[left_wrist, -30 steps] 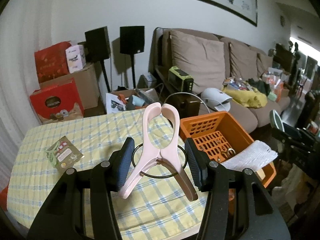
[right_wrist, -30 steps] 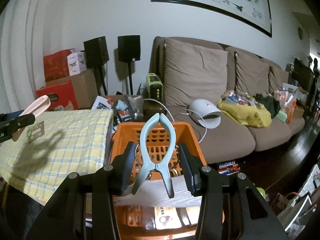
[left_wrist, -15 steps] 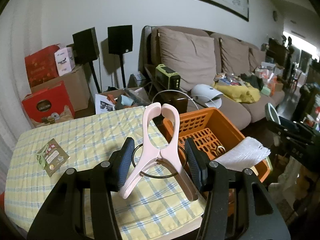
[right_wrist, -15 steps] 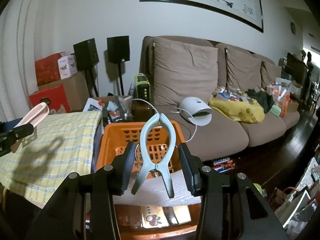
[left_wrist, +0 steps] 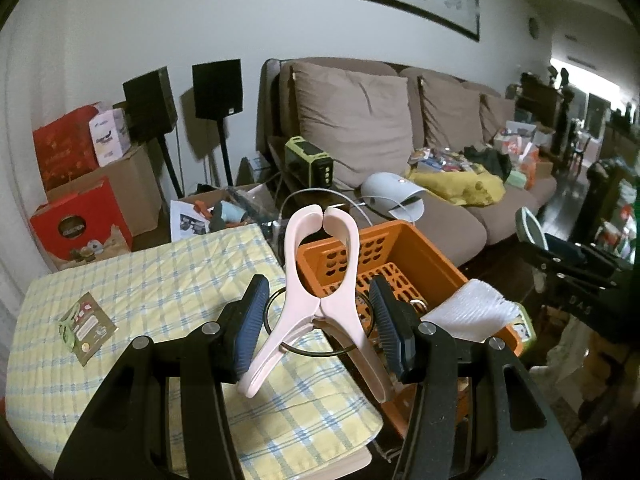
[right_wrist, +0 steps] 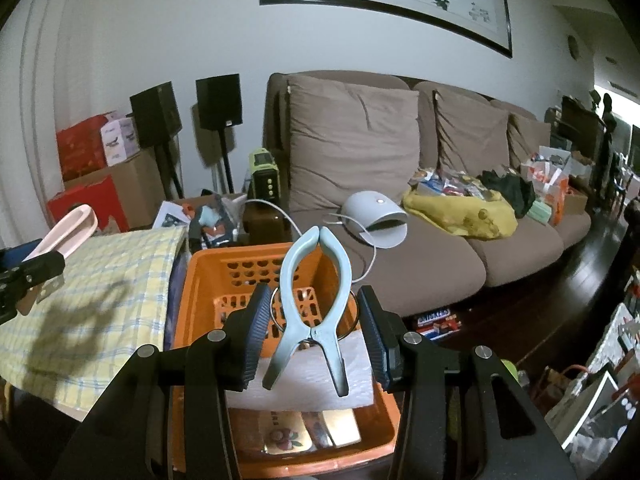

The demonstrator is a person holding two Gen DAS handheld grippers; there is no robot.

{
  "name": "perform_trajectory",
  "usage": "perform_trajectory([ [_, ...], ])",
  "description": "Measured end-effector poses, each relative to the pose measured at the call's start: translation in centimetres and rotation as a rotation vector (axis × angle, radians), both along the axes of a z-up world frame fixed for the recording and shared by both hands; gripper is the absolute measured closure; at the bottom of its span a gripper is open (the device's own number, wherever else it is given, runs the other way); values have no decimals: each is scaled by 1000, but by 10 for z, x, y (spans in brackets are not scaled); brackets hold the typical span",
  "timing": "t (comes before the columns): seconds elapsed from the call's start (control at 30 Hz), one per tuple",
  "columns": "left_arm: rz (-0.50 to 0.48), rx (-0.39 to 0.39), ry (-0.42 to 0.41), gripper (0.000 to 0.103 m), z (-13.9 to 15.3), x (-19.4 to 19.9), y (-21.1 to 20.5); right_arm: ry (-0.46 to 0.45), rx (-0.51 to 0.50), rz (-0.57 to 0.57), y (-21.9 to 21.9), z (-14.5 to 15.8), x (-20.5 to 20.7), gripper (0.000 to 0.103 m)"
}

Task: Organize objects
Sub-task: 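Lower pink clip with left gripper while right gripper lowers light blue clip into basket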

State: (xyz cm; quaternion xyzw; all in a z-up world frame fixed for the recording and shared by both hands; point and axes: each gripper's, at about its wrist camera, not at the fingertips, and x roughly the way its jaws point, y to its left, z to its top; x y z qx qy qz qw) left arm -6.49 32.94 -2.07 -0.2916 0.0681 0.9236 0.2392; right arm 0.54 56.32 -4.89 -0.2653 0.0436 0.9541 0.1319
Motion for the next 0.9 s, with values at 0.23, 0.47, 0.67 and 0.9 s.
perform_trajectory([
  [0.23,-19,2,8,54,3,1,12,2,-10,-20,10,0,4,58],
  [0.47,-36,21,4,54,6,-1,22,5,-22,-41,22,0,10,58],
  [0.67,-51,33,10,54,11,0,30,2,-38,-67,34,0,14,58],
  [0.9,-66,32,7,54,11,-1,40,-11,-44,-79,38,-3,15,58],
])
